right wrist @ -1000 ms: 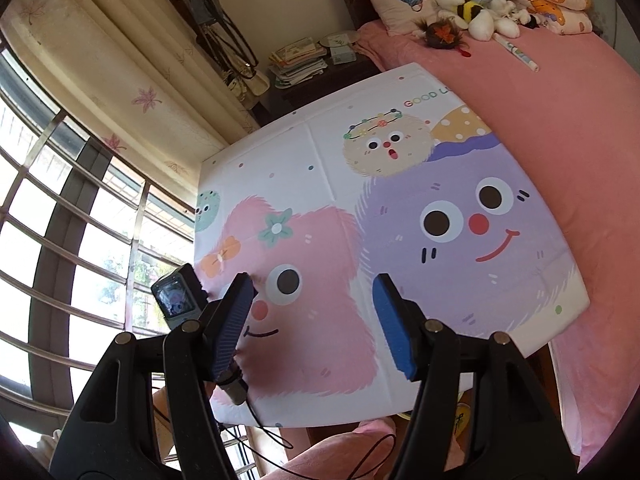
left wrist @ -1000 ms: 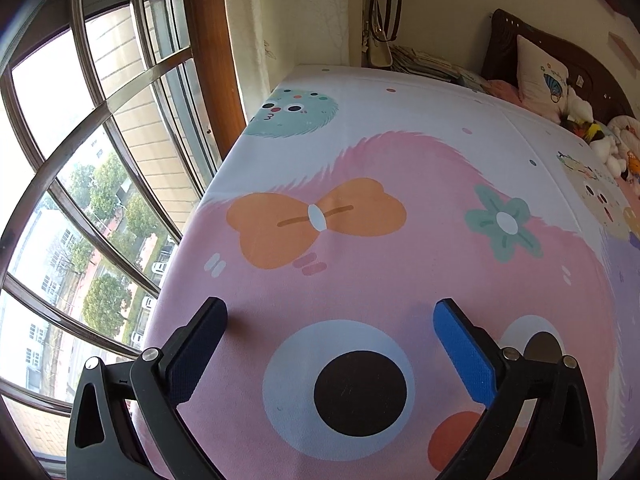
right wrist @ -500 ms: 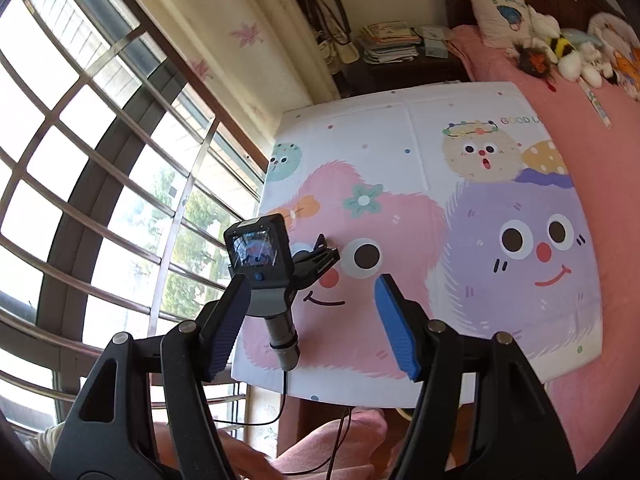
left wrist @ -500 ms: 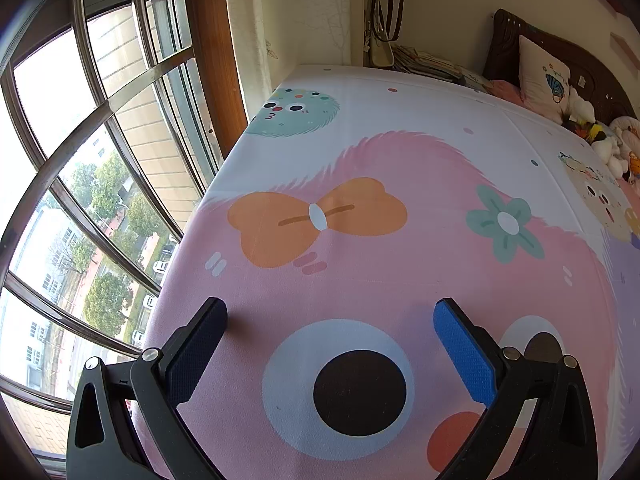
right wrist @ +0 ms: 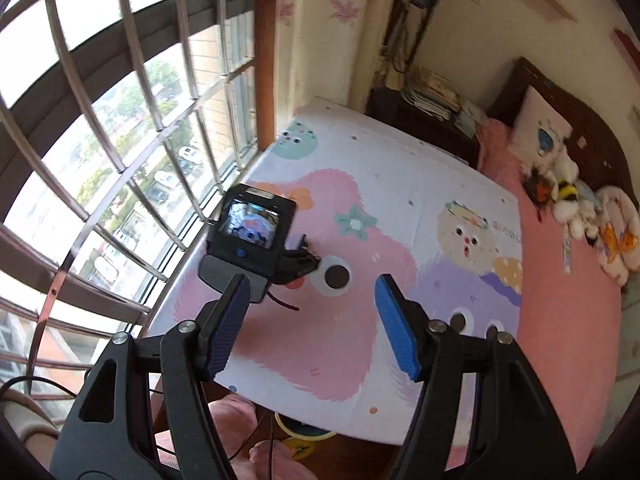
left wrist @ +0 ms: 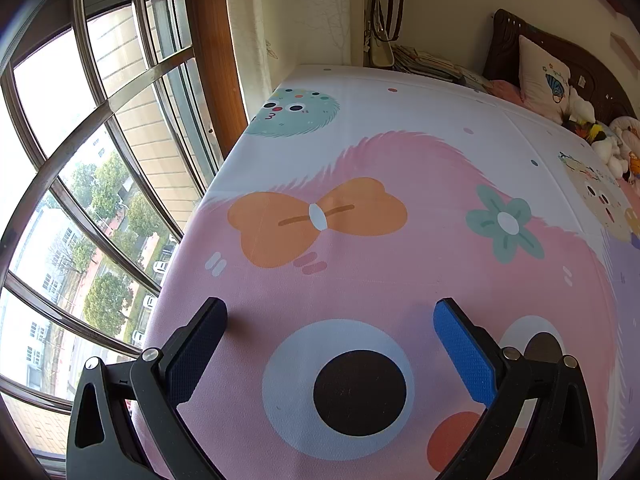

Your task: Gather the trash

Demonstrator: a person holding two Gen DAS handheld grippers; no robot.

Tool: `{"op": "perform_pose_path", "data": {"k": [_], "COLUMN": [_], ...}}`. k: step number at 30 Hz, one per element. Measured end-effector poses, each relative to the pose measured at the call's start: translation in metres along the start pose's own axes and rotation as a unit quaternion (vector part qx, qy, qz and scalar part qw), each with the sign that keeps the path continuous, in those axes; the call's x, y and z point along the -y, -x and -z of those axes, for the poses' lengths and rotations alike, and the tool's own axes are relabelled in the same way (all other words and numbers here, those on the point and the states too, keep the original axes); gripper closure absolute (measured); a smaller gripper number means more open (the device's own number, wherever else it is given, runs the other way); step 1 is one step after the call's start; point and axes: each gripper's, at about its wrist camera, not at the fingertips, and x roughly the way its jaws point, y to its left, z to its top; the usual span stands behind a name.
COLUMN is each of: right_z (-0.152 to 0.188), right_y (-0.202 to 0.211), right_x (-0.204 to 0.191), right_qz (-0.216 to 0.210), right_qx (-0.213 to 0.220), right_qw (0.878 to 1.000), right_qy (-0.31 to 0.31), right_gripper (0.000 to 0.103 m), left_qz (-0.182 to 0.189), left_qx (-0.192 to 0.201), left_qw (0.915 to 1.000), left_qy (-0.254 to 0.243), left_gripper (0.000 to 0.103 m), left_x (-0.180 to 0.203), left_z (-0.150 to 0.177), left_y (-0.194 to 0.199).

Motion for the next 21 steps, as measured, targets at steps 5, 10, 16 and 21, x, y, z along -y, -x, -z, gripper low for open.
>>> {"op": "perform_pose_path", "data": {"k": [5, 10, 16, 21], "right_z": [-0.031, -0.049, -0.049, -0.051], "right_y": [-0.025, -0.043, -0.035, -0.024], "right_x": [-0.023, -0.029, -0.011, -0.008], "right_qz": [-0.135, -0.221, -0.208, -0.197], "right_qx": [0.027, 0.018, 0.006, 0.011], "right_qw": [0.988, 0.971, 0.977, 0.979], "right_qy": [0.063, 0.084, 0.056, 0.049], "right_gripper": [0.041, 0.041, 0.041, 0.041], "left_qz": [0.0, 0.0, 0.0, 0.0], "left_qx": [0.0, 0.0, 0.0, 0.0], "left_qw": [1.0, 1.0, 1.0, 1.0], "left_qy": [0.0, 0.0, 0.0, 0.0], "left_gripper": [0.001, 0.001, 0.001, 0.001], "left_x": [0.0, 0.0, 0.0, 0.0], "left_z": [0.0, 0.0, 0.0, 0.0], "left_y": [0.0, 0.001, -0.001, 0.0]}}
